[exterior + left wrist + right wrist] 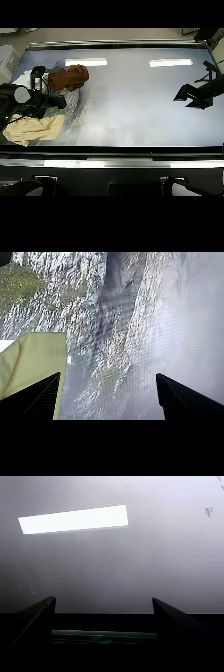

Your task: Fold the clothes and pants, and hang the long-sleeved shirts on hangers.

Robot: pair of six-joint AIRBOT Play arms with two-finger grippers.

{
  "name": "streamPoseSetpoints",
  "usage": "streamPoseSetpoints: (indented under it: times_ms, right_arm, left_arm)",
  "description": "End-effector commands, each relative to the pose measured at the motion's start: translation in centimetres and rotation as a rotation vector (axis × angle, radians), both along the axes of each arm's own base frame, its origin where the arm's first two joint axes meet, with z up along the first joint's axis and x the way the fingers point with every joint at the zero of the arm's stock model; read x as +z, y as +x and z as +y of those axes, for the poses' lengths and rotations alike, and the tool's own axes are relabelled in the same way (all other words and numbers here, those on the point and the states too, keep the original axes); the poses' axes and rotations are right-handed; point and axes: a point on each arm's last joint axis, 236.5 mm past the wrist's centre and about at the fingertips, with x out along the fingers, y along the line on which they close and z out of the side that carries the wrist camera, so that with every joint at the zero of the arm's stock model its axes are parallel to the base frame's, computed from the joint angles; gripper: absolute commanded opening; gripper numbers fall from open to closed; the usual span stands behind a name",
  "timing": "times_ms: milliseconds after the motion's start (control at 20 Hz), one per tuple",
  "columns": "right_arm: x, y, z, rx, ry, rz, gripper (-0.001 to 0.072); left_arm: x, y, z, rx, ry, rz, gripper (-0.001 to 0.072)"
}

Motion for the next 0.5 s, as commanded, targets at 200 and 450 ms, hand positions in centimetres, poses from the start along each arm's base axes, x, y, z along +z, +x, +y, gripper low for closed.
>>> streamPoseSetpoints:
  times_ms: [200,450]
  right_arm:
    - [0.4,1.1,0.5,-0.064,0.037,-0.031,0.0676]
    - [0.3,2.7,-1.2,-0.103,-0.028,-0.089,0.0676]
  left_arm:
    - [0.0,0.0,0.0,0.003,-0.002,0.0,0.0705]
    - [2.6,4.9,-1.8,0.043,-0.108,-0.223,0.0705]
